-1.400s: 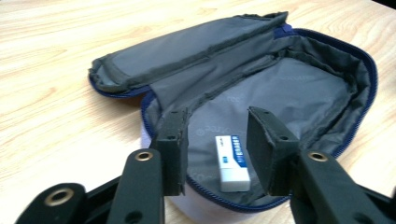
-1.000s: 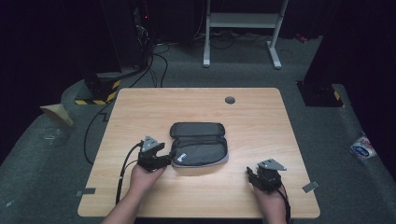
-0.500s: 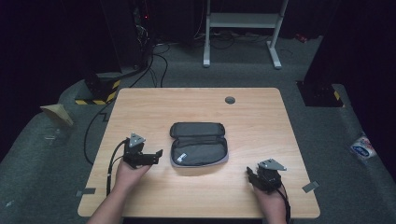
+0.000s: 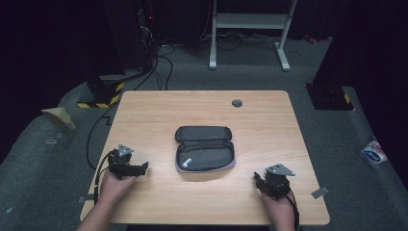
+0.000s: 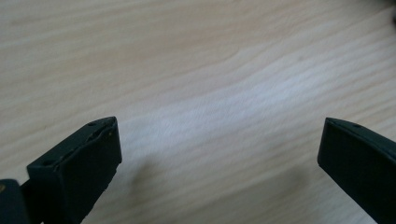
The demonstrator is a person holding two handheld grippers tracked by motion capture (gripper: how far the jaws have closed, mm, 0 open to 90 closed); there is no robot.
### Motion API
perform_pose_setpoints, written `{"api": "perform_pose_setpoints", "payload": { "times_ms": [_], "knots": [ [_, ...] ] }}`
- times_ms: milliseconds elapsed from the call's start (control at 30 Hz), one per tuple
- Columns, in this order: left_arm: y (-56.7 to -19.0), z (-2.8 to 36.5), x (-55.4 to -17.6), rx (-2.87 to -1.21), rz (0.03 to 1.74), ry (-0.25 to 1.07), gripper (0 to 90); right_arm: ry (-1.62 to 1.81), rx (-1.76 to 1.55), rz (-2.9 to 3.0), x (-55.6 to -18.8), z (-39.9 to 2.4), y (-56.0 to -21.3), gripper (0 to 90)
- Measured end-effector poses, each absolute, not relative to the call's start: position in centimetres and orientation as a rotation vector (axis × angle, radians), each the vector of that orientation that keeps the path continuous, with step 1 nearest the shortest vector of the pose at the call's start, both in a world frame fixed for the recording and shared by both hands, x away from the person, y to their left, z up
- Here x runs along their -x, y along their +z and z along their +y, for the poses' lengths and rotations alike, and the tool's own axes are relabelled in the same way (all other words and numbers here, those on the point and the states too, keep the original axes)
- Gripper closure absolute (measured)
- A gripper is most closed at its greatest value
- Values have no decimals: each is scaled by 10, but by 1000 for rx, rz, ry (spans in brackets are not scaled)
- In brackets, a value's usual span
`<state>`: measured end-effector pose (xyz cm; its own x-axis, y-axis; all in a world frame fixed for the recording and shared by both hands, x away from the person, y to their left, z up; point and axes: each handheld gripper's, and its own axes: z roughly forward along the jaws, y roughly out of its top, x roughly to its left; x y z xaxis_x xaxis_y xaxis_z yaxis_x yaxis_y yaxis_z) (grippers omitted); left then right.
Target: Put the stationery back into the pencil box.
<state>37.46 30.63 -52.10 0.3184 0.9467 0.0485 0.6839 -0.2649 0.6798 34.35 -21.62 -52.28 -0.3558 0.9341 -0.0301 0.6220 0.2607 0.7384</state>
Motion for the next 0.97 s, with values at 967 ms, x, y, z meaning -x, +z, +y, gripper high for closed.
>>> {"api": "perform_pose_setpoints", "payload": {
  "times_ms": [967],
  "knots": [
    [-530, 307, -355, -1951, 1408, 618, 133, 890, -1415, 2069, -345, -216, -523, 461]
  ]
}}
